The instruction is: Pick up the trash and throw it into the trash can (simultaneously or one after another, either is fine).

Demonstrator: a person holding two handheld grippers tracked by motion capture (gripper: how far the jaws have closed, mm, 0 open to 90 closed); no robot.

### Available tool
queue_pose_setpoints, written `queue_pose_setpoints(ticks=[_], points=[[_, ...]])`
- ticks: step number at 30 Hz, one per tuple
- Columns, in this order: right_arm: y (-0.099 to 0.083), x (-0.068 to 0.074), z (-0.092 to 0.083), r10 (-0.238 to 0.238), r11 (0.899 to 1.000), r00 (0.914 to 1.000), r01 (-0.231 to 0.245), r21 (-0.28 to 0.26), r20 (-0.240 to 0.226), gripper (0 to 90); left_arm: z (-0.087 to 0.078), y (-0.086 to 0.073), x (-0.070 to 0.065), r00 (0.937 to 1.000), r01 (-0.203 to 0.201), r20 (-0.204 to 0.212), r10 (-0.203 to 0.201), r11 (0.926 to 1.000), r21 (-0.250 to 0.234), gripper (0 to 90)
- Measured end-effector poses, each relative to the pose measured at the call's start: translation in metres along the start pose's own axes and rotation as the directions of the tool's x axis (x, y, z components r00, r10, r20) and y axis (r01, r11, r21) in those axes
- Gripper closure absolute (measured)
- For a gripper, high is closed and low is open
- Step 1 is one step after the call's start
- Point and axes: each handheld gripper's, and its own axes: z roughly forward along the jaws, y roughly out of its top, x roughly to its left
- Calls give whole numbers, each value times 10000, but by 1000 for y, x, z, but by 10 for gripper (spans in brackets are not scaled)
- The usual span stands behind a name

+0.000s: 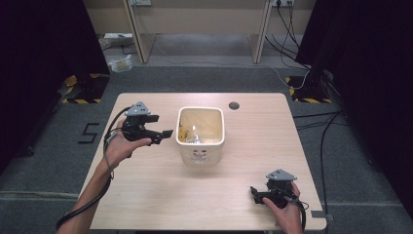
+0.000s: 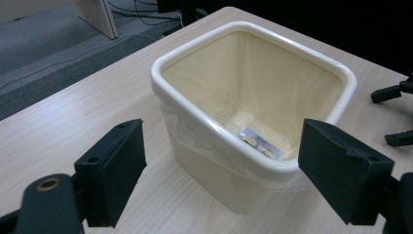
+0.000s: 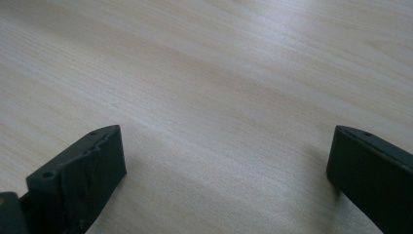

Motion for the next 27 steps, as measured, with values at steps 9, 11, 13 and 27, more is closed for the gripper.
queue_pose_setpoints(ticks=[9,11,13,27], points=[[0,0,0,-11,10000,10000,11,-8,5,9,-7,-9,5,9998,175,-99,-175,9998,-50,167],[0,0,0,1,10000,10000,-1,0,4,9,-9,-12,6,9997,200,-121,-201,9998,-71,167],[0,0,0,3,10000,10000,-3,2,4,9,-12,-14,8,9995,280,-140,-282,9995,-123,167],[0,0,0,1,10000,10000,-1,0,3,9,-15,-40,11,9976,607,-316,-615,9978,-276,167]])
